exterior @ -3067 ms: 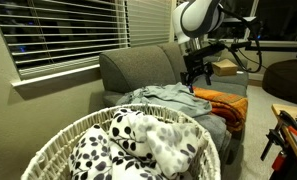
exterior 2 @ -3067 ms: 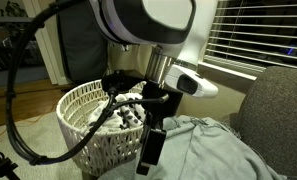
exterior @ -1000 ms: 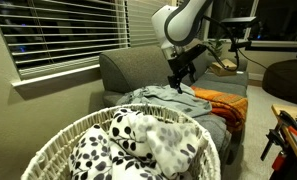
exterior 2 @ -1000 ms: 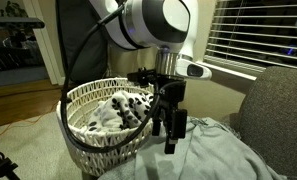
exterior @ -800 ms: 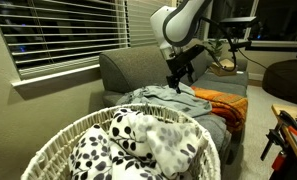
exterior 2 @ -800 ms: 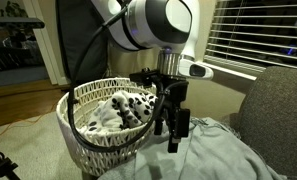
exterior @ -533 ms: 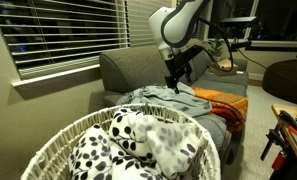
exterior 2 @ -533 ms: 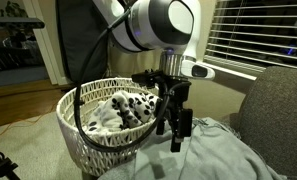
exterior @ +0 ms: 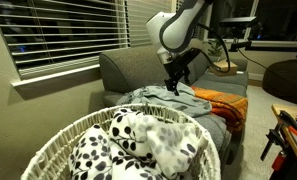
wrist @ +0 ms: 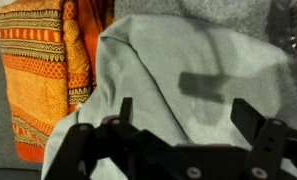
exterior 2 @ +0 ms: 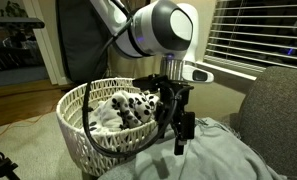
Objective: Put the gray blanket in the white basket
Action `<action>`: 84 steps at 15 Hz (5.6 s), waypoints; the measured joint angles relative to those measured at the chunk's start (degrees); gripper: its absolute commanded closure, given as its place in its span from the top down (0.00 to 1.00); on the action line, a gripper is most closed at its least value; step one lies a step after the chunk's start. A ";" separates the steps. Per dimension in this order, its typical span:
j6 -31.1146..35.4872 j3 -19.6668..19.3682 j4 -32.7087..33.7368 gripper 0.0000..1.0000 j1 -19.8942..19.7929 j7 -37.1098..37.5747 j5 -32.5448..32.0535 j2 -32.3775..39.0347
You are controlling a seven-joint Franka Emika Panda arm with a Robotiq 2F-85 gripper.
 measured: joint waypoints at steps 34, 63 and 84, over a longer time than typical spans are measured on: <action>-0.25 -3.60 14.36 1.00 0.49 -4.75 -1.85 14.57; -1.51 -4.31 21.91 0.27 -0.65 -8.29 -1.72 21.81; -1.62 -2.75 17.53 0.01 -0.55 -11.49 -0.41 12.07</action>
